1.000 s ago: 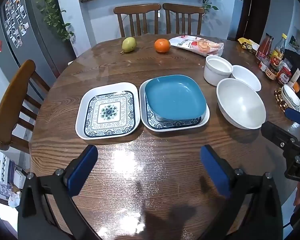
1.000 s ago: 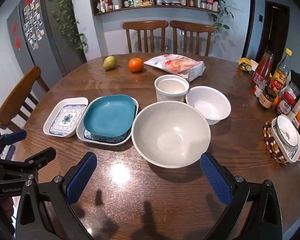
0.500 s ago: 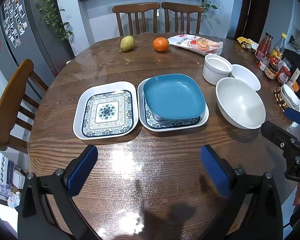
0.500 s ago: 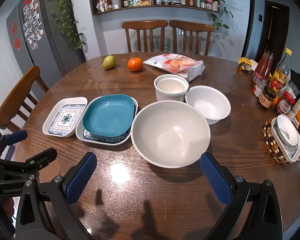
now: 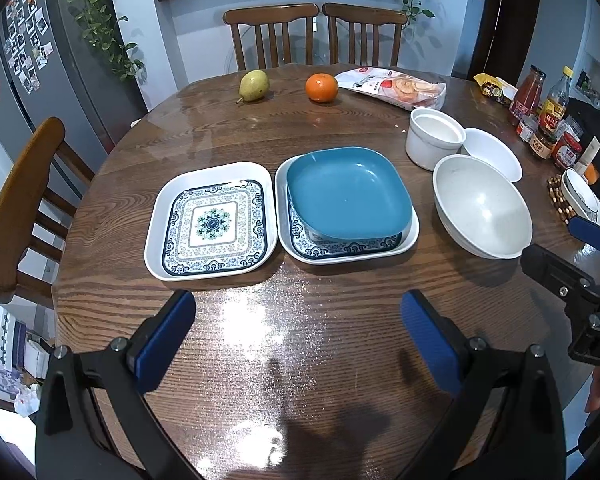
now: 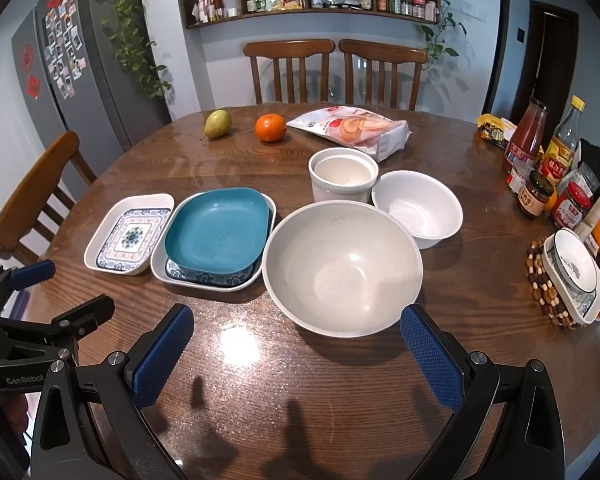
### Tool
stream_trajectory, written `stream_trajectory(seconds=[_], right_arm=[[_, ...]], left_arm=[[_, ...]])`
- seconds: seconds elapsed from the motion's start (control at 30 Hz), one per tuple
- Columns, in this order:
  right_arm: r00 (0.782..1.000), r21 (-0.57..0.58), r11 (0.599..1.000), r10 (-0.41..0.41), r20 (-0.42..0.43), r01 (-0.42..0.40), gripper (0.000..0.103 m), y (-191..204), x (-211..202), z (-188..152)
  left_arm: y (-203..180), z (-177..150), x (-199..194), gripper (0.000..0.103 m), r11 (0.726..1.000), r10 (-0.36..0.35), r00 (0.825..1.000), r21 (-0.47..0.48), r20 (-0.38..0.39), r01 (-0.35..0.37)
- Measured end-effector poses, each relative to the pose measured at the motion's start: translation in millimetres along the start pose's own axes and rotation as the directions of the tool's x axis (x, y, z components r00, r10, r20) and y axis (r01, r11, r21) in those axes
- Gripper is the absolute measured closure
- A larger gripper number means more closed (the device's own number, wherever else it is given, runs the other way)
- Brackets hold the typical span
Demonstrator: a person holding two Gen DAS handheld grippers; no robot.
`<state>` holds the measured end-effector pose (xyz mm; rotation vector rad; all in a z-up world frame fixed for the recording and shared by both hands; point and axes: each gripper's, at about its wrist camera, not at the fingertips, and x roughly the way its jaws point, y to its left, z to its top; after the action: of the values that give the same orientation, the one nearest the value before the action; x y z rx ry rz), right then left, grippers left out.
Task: Organize plates and bowls
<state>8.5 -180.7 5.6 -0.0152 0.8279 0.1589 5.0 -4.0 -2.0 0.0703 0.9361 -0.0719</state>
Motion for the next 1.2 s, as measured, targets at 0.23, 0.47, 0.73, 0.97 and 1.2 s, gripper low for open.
stream_trajectory(seconds=[0.23, 0.47, 0.73, 0.97, 1.2], right_arm=[[1.000, 0.003, 1.000, -0.003, 0.000, 0.003, 0.000, -2, 4, -1], [1.000, 0.015, 1.000, -0.001, -0.005, 0.001, 0.000, -1, 5, -3], [0.995, 0.013, 0.995, 0.095, -0.043, -0.095, 0.000, 21, 0, -5], [0.977, -0.067, 0.981, 0.175, -0.119, -0.184, 0.000, 62, 20, -12], [0.888, 0.054, 0.923, 0.380, -0.258, -0.380, 0.000, 92, 67, -7]], left_arm=[[1, 2, 3, 0.001, 1.000, -0.009, 1.000, 0.006, -0.005, 0.009], [4, 3, 5, 0.001, 1.000, -0.026, 1.000, 0.009, -0.011, 0.026], [36, 2, 20, 0.001, 0.989, -0.109, 0.992, -0.109, -0.067, 0.101], [89, -1, 26, 0.001, 0.973, -0.089, 0.994, -0.220, -0.067, 0.073], [146, 1, 49, 0.002, 0.955, -0.031, 0.995, -0.296, -0.096, 0.001]])
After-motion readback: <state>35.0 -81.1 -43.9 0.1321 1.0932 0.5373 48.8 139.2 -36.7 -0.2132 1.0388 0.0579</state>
